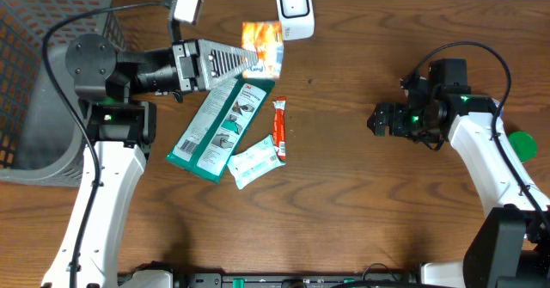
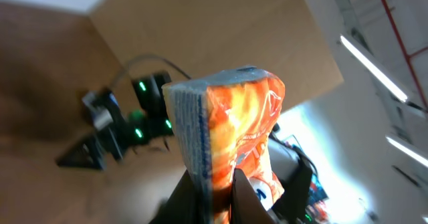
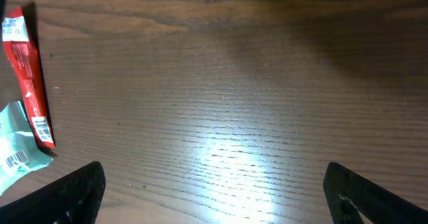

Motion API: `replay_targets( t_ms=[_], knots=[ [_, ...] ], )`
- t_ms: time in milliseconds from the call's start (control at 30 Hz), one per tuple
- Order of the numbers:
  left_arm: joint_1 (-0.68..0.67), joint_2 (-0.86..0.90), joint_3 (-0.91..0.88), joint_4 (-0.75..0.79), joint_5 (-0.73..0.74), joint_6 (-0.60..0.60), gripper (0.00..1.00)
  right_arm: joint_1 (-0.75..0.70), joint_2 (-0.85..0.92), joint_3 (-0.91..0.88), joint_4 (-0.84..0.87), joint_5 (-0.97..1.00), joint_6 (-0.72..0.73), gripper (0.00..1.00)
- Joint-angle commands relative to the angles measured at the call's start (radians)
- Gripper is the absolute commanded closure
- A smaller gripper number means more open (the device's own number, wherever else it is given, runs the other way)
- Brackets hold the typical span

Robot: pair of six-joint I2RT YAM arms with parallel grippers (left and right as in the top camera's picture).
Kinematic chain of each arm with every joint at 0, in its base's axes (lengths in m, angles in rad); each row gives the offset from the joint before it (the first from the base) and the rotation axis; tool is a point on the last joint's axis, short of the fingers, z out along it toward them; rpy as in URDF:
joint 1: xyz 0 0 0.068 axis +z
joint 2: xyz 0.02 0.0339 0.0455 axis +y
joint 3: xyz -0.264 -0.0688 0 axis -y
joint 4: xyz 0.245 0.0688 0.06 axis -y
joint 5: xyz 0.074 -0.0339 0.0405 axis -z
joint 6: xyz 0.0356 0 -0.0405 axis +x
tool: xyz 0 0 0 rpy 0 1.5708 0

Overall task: Scan the item barcode
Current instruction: 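Lift the tissue packet and carry it up to the scanner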

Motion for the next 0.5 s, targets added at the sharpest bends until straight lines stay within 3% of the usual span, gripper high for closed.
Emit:
replay_targets(
  t_ms=[0,100,133,167,200,267,367,433,467],
  knots=[
    [0.003,-0.001,0.019,-0.077,-0.216,0.146,0.93,0.000,-0.004,-0.006,0.000,0.002,-0.005,0.01],
    [-0.004,-0.002,0.019,-0.326,-0.465,0.337,0.93,0.000,-0.004,-0.006,0.000,0.003,-0.005,0.01],
    [-0.013,-0.002,0.019,-0.451,-0.593,0.416,0.93,0.000,-0.004,-0.006,0.000,0.003,-0.005,0.01],
    [-0.042,-0.001,0.019,-0.639,-0.823,0.532,0.93,0.000,-0.004,-0.006,0.000,0.003,-0.005,0.01],
    [-0.063,0.000,0.019,-0.717,-0.923,0.575,0.93,0.000,-0.004,-0.006,0.000,0.003,-0.005,0.01],
    [-0.119,0.005,0.020,-0.830,-1.012,0.697,0.93,0.000,-0.004,-0.006,0.000,0.003,-0.005,0.01],
    [-0.186,0.007,0.076,-0.969,-1.086,0.762,0.93,0.000,-0.004,-0.006,0.000,0.003,-0.005,0.01],
    [-0.213,0.022,0.174,-1.101,-1.135,0.819,0.93,0.000,-0.004,-0.006,0.000,0.003,-0.005,0.01],
    [-0.238,0.063,0.329,-1.268,-1.201,0.879,0.93,0.000,-0.004,-0.006,0.000,0.003,-0.005,0.01]
  ],
)
